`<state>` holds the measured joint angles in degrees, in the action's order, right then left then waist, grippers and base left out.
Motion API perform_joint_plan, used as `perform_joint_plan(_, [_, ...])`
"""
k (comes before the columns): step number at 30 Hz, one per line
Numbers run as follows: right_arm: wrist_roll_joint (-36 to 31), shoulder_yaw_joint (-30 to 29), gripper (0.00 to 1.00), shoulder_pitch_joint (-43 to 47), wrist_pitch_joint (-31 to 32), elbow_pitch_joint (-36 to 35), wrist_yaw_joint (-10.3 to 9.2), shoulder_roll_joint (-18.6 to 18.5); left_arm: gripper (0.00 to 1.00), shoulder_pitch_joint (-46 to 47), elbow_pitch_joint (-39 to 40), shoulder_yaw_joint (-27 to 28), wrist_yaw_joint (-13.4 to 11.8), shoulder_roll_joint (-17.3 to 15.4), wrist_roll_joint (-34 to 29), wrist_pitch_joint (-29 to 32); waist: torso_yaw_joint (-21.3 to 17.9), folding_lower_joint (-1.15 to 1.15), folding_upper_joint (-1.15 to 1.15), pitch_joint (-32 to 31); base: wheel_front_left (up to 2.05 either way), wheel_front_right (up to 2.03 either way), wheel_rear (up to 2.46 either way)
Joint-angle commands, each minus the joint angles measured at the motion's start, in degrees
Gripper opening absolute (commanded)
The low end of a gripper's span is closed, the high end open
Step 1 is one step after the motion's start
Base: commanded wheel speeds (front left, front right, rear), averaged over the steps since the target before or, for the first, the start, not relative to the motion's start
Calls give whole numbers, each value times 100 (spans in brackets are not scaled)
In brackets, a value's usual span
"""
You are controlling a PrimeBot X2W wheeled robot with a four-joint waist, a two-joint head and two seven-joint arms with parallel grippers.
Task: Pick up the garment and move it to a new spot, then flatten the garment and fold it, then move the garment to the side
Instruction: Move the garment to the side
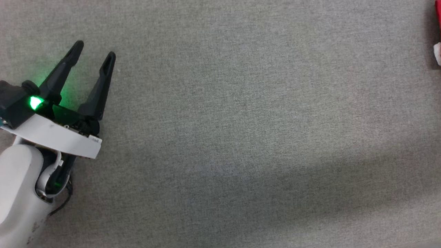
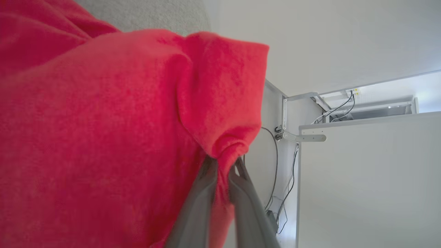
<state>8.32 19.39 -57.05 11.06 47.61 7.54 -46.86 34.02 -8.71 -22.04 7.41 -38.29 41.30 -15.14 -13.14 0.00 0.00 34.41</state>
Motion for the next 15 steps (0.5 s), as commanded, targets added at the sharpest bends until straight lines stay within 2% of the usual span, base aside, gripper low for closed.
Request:
perform_joint_plan(1, [-55, -59, 0, -43, -23, 62, -11, 80, 100, -23, -105, -14, 6, -22, 10, 7, 19, 0, 0, 24, 0, 0, 0])
perform_joint_plan(8, [-316, -585, 0, 2, -214, 652, -11, 545, 100, -9, -134, -31, -5, 3, 16, 9, 83, 0, 0, 26, 0, 0, 0])
perform_joint_plan(11, [-465, -794, 0, -79, -324, 856, -11, 628, 100, -33, -143, -37, -5, 27, 15, 9, 108, 0, 0, -25, 0, 0, 0])
perform_joint_plan(12, [-517, -854, 6, -115, -380, 915, -11, 628, 100, -52, -140, -37, -5, 36, 25, 9, 116, 0, 0, -52, 0, 0, 0])
perform_joint_plan(13, [-559, -905, 27, -141, -437, 975, -11, 616, 100, -73, -143, -42, -5, 44, 35, 8, 126, 0, 0, -88, 0, 0, 0])
perform_joint_plan(15, [-616, -964, 100, -167, -551, 1120, -11, 632, 100, -99, -154, -29, -4, 75, 47, 8, 144, 0, 0, -183, 0, 0, 0])
